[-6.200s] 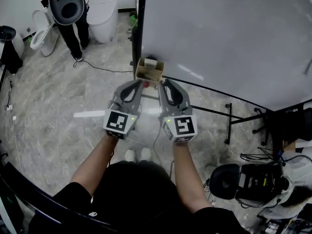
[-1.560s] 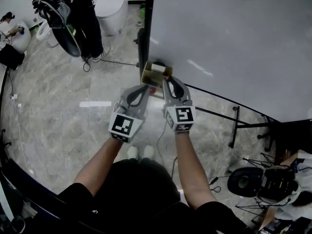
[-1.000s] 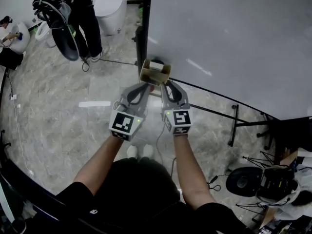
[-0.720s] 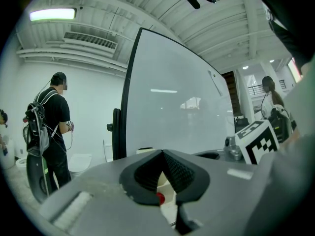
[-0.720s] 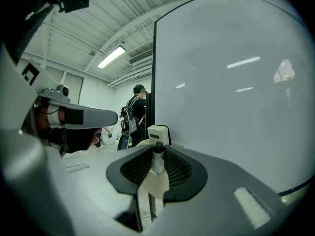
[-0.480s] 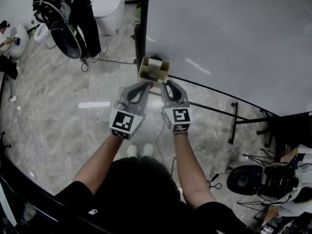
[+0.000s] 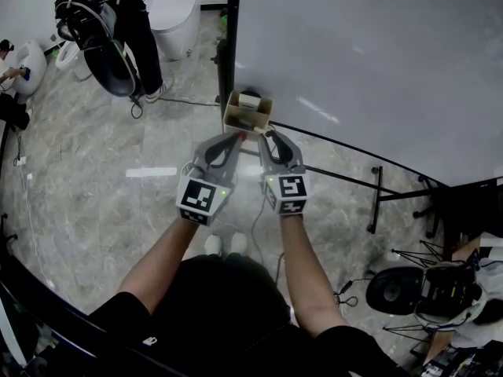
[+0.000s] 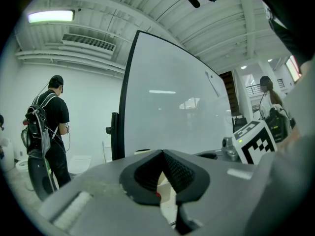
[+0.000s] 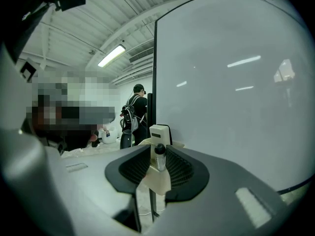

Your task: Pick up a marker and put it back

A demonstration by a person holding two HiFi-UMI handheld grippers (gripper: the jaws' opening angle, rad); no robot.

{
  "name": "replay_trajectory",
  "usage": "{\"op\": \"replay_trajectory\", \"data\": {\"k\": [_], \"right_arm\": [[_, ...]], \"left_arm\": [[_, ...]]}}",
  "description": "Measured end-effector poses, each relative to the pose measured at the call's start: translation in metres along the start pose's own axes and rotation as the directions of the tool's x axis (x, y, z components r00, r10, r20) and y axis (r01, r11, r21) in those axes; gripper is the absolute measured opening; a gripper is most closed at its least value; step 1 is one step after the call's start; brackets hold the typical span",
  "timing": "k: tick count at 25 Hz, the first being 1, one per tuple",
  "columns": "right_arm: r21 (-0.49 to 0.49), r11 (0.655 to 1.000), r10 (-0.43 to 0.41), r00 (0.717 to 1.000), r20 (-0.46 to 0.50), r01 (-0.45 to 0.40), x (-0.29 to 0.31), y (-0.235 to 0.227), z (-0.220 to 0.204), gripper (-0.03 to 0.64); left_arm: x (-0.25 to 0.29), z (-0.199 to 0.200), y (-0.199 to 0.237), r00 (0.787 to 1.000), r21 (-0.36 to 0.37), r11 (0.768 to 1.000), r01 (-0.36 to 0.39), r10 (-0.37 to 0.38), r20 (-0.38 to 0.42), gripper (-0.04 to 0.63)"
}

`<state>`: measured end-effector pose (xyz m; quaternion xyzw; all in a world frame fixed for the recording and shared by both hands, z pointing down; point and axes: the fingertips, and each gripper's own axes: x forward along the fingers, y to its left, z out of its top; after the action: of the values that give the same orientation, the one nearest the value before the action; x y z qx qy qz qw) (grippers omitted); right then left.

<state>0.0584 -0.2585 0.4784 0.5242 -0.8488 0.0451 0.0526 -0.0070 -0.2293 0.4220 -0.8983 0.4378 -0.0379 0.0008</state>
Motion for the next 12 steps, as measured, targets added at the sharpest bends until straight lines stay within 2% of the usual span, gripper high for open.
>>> {"op": "replay_trajectory", "data": {"k": [12], "right_arm": [[-0.008, 0.999, -0.03, 0.998, 0.055, 0.031, -0.026, 0.011, 0.025, 0.104]], "left_arm": [[-0.012, 0.009, -0.009, 1.0, -0.008, 1.0, 0.015, -0.014, 0.026, 0.005]]}}
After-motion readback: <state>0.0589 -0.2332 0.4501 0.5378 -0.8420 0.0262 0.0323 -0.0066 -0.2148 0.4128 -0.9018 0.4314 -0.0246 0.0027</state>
